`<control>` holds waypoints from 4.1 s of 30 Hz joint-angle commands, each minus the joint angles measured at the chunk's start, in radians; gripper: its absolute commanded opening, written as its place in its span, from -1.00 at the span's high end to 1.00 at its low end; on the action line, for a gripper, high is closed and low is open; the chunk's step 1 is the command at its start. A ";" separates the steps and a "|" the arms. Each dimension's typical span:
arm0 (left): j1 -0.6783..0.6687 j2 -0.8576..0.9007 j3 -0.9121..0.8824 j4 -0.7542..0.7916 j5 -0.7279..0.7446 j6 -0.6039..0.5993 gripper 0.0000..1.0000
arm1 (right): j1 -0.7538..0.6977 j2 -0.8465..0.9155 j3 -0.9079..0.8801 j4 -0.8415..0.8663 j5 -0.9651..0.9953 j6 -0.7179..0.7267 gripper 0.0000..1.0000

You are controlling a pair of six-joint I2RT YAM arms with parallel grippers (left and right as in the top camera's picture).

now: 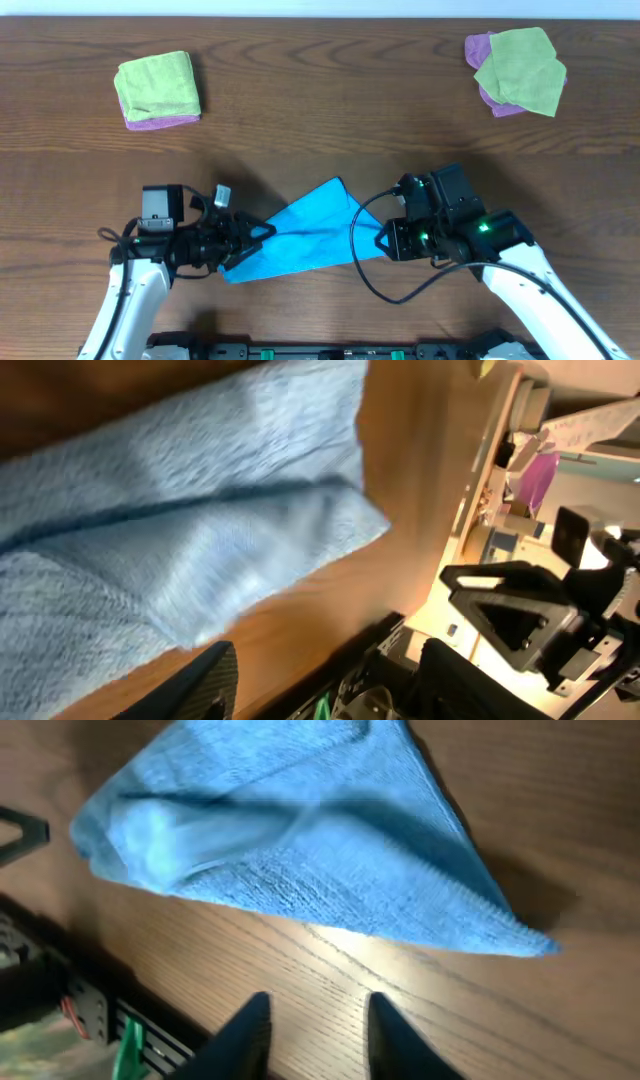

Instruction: Fold the cloth

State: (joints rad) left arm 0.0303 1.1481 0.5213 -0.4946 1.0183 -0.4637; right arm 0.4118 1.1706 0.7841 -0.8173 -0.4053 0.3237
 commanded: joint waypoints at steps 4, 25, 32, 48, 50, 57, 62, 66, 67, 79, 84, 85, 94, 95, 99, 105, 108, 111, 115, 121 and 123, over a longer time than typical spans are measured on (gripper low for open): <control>0.003 -0.006 0.046 -0.006 0.001 0.035 -0.21 | 0.009 -0.038 0.001 0.027 -0.040 -0.026 0.10; 0.003 -0.006 0.046 0.023 -0.087 0.041 -0.05 | 0.178 0.499 0.013 0.667 -0.153 0.005 0.65; 0.003 -0.006 0.047 0.029 -0.085 0.037 0.08 | 0.213 0.562 0.022 0.761 -0.141 0.021 0.80; 0.003 -0.006 0.047 0.029 -0.075 0.030 0.16 | 0.246 0.792 0.180 0.871 -0.079 0.027 0.97; 0.003 -0.006 0.047 0.029 -0.075 0.030 0.16 | 0.249 0.824 0.219 0.866 -0.050 0.021 0.97; 0.003 -0.006 0.047 0.029 -0.074 0.029 0.18 | 0.242 0.898 0.329 0.751 0.029 -0.027 0.97; 0.003 -0.006 0.047 0.032 -0.075 0.029 0.23 | 0.238 0.898 0.330 0.674 0.108 -0.051 0.97; 0.003 -0.006 0.047 0.032 -0.075 0.030 0.23 | 0.219 0.898 0.330 0.664 0.236 -0.051 0.97; 0.003 -0.006 0.047 0.032 -0.075 0.030 0.23 | 0.208 0.898 0.330 0.661 0.250 -0.051 0.98; 0.003 -0.006 0.047 0.037 -0.075 0.030 0.24 | 0.016 0.898 0.330 0.635 0.489 -0.073 0.98; 0.003 -0.006 0.047 0.074 -0.079 0.017 0.06 | -0.043 0.894 0.339 0.621 0.345 -0.079 0.97; 0.003 -0.006 0.047 0.089 -0.086 0.000 -0.08 | -0.045 0.886 0.345 0.612 0.294 -0.078 0.97; 0.002 -0.003 0.046 0.193 -0.181 -0.223 -0.32 | -0.005 0.684 0.381 0.595 0.162 -0.037 0.83; 0.001 -0.002 0.046 0.200 -0.190 -0.238 -0.38 | 0.000 0.657 0.381 0.592 0.162 -0.031 0.76; -0.019 0.037 0.043 0.270 -0.193 -0.258 -0.43 | 0.005 0.554 0.381 0.541 0.161 0.003 0.71; -0.098 0.234 0.043 0.543 -0.186 -0.332 -0.36 | 0.009 0.397 0.381 0.332 0.161 0.005 0.92; -0.145 0.340 0.043 0.722 -0.182 -0.388 -0.36 | 0.026 0.347 0.381 0.225 0.161 0.004 0.97; -0.188 0.422 0.043 0.880 -0.180 -0.456 -0.35 | 0.050 0.321 0.381 0.155 0.161 -0.003 0.97; -0.240 0.502 0.045 1.025 -0.197 -0.505 -0.32 | 0.090 0.312 0.381 0.101 0.161 -0.003 0.97; -0.283 0.571 0.065 1.058 -0.248 -0.509 -0.28 | 0.120 0.312 0.381 0.084 0.128 -0.002 0.97; -0.289 0.580 0.073 1.061 -0.261 -0.509 -0.27 | 0.120 0.311 0.381 0.084 0.106 -0.002 0.97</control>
State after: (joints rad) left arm -0.2508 1.7142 0.5591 0.5579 0.7944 -0.9646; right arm 0.5232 1.4967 1.1618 -0.7334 -0.2630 0.3210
